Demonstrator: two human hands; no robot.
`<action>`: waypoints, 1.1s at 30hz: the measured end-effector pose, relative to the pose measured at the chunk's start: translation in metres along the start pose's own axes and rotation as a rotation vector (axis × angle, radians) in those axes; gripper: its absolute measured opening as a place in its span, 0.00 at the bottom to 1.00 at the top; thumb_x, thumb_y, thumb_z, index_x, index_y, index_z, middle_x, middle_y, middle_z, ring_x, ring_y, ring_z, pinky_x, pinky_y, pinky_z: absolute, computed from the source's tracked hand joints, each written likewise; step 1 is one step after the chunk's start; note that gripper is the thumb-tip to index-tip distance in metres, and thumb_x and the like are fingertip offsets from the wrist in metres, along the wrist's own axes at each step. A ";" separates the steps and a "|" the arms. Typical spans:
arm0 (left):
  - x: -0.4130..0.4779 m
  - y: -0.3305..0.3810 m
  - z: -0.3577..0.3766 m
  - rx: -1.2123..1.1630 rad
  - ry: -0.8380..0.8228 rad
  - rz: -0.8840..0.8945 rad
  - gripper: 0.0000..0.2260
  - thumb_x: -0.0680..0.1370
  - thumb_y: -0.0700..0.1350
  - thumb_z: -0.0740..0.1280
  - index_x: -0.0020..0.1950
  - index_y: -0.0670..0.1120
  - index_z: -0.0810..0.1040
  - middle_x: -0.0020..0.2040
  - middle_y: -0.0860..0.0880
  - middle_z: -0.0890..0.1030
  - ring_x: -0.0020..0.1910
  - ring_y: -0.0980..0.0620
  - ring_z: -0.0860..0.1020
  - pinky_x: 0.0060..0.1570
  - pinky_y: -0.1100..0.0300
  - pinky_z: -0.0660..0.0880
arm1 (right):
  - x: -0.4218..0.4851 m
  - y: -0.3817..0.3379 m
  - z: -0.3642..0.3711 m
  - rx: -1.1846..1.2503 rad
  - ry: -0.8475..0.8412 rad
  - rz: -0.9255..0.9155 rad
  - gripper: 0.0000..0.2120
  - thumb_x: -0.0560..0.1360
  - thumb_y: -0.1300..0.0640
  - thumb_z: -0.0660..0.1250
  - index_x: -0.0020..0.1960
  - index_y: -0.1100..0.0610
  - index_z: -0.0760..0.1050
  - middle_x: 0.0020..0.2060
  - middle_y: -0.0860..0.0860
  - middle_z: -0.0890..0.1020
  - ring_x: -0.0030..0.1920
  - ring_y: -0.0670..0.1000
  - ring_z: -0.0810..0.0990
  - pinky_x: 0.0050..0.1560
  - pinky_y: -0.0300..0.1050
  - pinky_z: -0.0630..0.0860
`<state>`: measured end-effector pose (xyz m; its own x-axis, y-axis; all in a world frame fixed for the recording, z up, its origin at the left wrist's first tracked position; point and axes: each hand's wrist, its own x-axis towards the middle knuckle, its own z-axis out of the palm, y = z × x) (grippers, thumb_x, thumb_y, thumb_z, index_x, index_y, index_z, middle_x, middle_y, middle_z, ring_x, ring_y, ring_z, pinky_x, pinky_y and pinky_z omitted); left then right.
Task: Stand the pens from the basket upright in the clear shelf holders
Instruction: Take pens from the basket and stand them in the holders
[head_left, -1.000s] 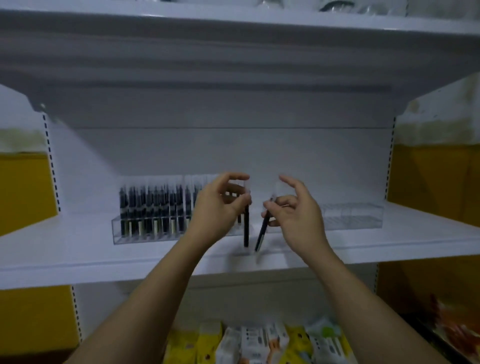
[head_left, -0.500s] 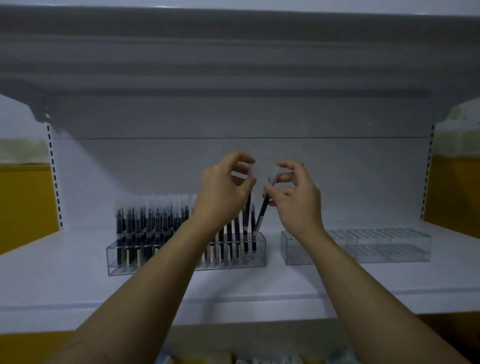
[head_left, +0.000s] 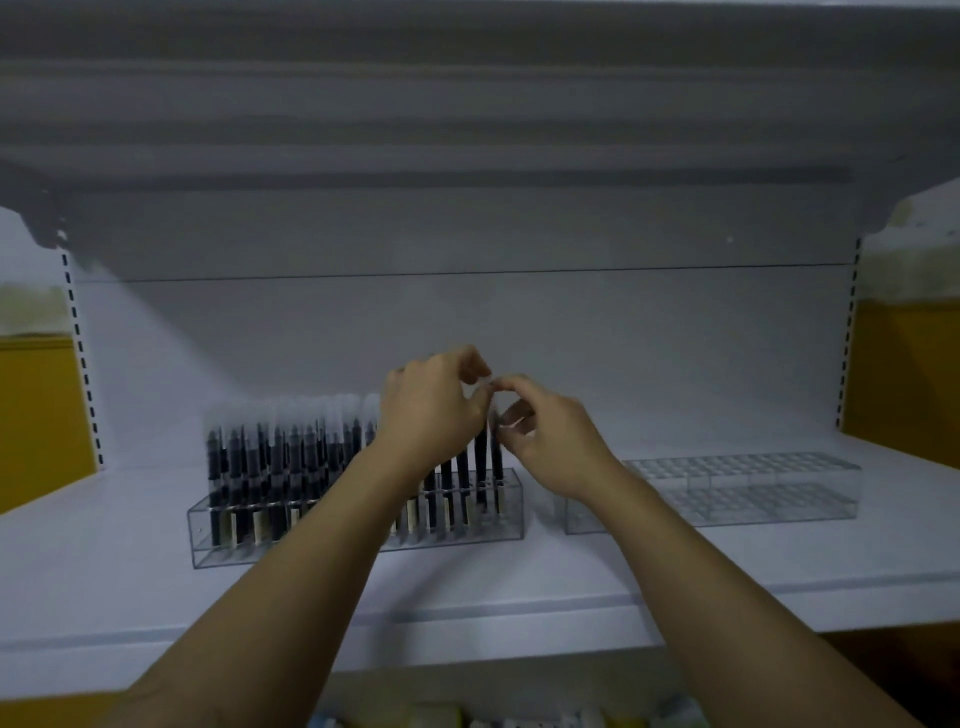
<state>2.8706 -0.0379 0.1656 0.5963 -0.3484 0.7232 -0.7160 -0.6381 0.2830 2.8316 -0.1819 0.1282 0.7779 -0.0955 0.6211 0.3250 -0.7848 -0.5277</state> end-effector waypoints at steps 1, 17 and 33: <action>0.001 -0.001 -0.001 0.014 0.003 -0.009 0.08 0.78 0.51 0.66 0.54 0.51 0.78 0.52 0.54 0.83 0.52 0.52 0.80 0.55 0.49 0.76 | -0.001 0.000 -0.001 -0.010 -0.032 0.011 0.21 0.76 0.57 0.66 0.65 0.40 0.70 0.43 0.45 0.80 0.43 0.48 0.80 0.49 0.49 0.80; -0.003 0.007 -0.010 0.084 -0.170 -0.063 0.08 0.77 0.47 0.66 0.56 0.53 0.77 0.61 0.50 0.78 0.54 0.49 0.78 0.65 0.45 0.70 | -0.035 -0.010 -0.014 -0.119 -0.137 0.067 0.39 0.78 0.55 0.66 0.76 0.35 0.44 0.62 0.50 0.74 0.55 0.50 0.77 0.58 0.48 0.75; -0.134 0.035 -0.038 0.185 -0.019 0.154 0.18 0.78 0.49 0.65 0.68 0.51 0.73 0.64 0.52 0.75 0.65 0.51 0.71 0.66 0.56 0.61 | -0.119 -0.050 -0.037 -0.263 -0.097 0.031 0.32 0.77 0.50 0.67 0.77 0.46 0.56 0.71 0.50 0.66 0.70 0.52 0.67 0.68 0.48 0.68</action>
<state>2.7516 0.0127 0.1026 0.4935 -0.4630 0.7363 -0.7212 -0.6910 0.0489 2.7031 -0.1535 0.1022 0.8373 -0.0724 0.5419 0.1598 -0.9155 -0.3692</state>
